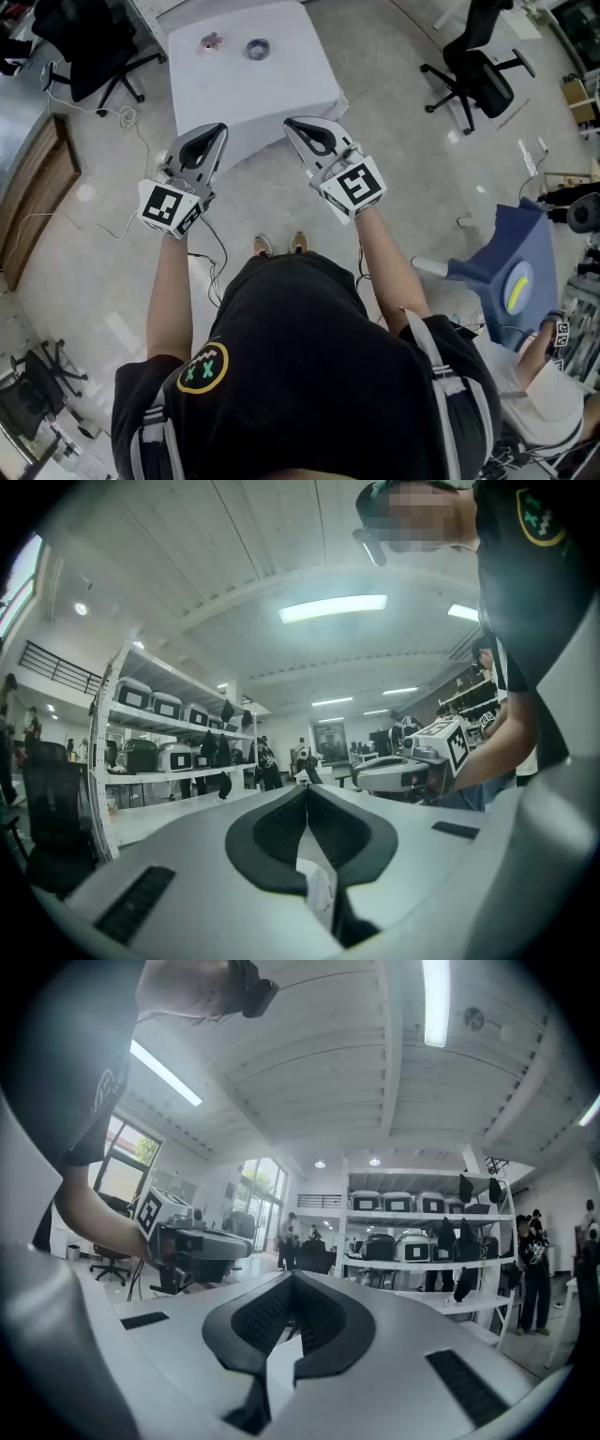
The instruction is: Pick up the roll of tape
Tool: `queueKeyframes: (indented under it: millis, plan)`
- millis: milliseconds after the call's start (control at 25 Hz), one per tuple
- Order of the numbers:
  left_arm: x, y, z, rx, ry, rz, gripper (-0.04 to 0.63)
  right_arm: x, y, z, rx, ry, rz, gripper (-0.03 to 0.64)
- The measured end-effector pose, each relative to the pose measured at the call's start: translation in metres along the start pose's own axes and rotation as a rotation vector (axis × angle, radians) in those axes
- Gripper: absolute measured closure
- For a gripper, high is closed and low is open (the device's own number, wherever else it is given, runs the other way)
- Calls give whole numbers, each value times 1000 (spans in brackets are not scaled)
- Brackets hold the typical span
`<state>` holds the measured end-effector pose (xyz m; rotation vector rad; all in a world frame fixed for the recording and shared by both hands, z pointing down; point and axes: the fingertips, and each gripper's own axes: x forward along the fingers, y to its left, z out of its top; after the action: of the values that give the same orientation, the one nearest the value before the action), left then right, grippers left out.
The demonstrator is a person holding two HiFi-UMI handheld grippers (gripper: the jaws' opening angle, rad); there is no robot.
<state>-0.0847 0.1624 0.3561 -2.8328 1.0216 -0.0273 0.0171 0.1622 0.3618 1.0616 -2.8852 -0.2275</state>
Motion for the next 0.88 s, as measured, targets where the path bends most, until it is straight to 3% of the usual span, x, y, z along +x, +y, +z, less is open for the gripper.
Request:
queueKeyframes:
  millis: [880]
  plan:
    - [-4, -4, -1, -15, -2, 0, 577, -2, 3, -7, 21, 21, -6, 594]
